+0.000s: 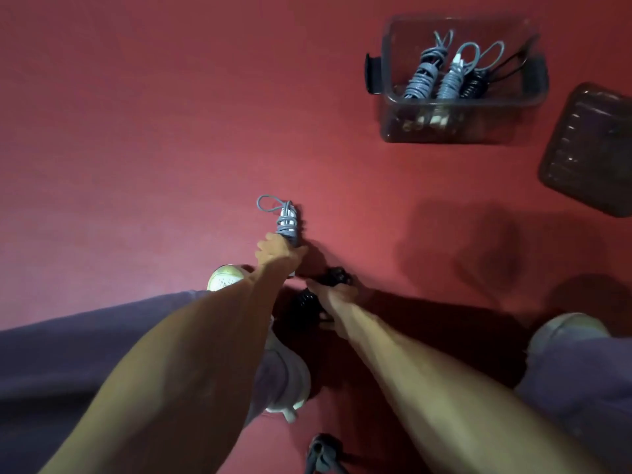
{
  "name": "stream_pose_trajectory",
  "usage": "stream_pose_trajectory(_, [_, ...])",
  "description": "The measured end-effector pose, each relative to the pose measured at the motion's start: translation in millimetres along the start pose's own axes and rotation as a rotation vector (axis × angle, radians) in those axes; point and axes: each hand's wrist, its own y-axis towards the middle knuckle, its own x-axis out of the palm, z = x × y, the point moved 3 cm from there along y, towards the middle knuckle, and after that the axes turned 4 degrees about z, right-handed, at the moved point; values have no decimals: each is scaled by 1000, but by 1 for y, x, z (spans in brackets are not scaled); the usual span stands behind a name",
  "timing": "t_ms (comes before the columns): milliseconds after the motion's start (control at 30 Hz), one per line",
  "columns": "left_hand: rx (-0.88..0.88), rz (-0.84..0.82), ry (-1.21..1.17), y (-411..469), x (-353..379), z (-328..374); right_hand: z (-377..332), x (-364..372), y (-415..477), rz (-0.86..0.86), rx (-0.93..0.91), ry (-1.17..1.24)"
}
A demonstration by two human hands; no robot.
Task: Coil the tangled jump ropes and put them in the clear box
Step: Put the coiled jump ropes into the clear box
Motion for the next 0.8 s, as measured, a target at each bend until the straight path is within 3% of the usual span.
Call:
stream_pose_trajectory(100, [24, -31, -86, 5, 7, -3, -13, 2, 8, 121, -111, -105])
stream_pose_trajectory(233, [45, -56, -95, 8, 3, 8, -37, -15, 14, 116, -262, -236])
stream_pose_trajectory(500, [216, -169, -573, -20, -26, 104, -133, -124, 11, 230, -505, 58])
stream_pose_trajectory(800, [556, -207, -687, -39, -57, 261, -257, -250, -5, 308, -762, 141])
